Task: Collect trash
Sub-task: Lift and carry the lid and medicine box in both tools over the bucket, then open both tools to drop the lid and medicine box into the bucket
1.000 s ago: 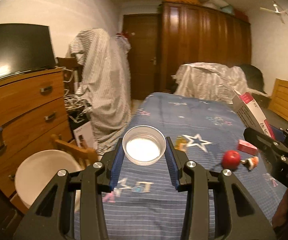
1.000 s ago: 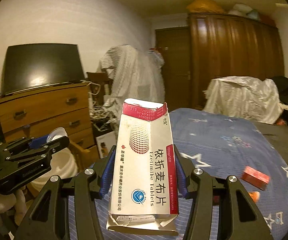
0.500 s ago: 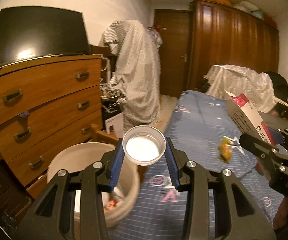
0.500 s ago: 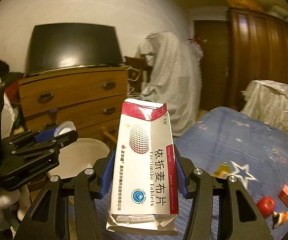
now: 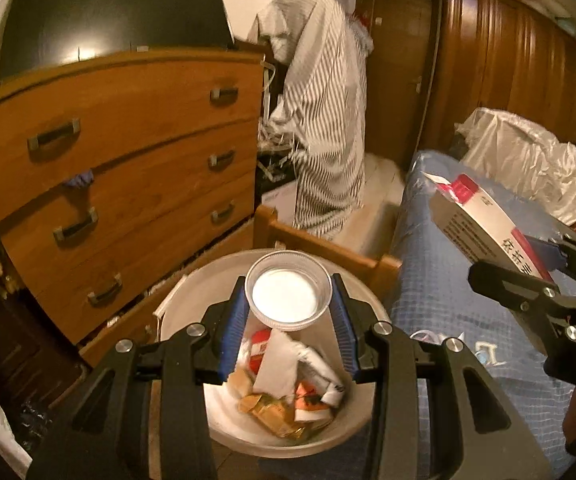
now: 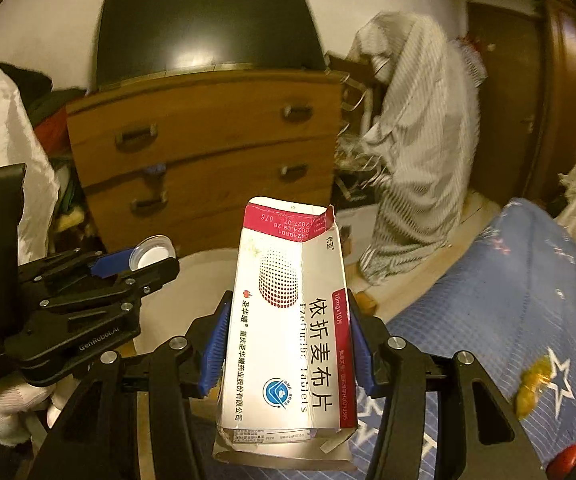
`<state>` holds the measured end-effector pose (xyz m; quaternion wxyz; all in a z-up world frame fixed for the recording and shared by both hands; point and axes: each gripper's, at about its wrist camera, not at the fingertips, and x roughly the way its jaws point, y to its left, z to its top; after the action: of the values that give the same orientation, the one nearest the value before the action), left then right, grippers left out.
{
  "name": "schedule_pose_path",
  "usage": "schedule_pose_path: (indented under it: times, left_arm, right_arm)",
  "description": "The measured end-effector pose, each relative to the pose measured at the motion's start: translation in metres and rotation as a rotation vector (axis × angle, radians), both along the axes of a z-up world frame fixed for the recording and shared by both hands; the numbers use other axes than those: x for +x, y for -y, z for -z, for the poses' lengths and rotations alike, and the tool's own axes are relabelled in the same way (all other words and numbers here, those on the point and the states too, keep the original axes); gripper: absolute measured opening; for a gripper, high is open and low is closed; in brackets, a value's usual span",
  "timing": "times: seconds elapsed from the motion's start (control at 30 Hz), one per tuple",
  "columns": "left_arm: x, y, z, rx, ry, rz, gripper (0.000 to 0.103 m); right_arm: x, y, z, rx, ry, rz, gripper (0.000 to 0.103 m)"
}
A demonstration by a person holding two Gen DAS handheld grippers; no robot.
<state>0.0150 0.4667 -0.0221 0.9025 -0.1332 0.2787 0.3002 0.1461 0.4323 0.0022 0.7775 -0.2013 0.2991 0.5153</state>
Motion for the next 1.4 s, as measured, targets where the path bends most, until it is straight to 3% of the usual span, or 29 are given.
schedule_pose_path:
  times: [0.27,0.5,0.9,1.4]
  left_arm:
    - [0.012,-0.041,0.025,-0.063,-0.086,0.008,0.039]
    - [0.011,-0.064,0.038,-0.099,-0.122,-0.005,0.039]
    - [0.009,-0.072,0.052,-0.133,-0.138,-0.002,0.039]
    - [0.008,-0.074,0.054,-0.123,-0.145,-0.015,0.039]
  right_arm:
    - [0.018,-0.069,0.045,-0.167,-0.113,-0.037,0.053]
    - [0.039,-0.094,0.066,-0.245,-0.164,-0.038,0.053]
    - [0.048,-0.093,0.072,-0.262,-0.186,-0.054,0.053]
    - [0.049,-0.096,0.073,-0.262,-0.185,-0.06,0.055]
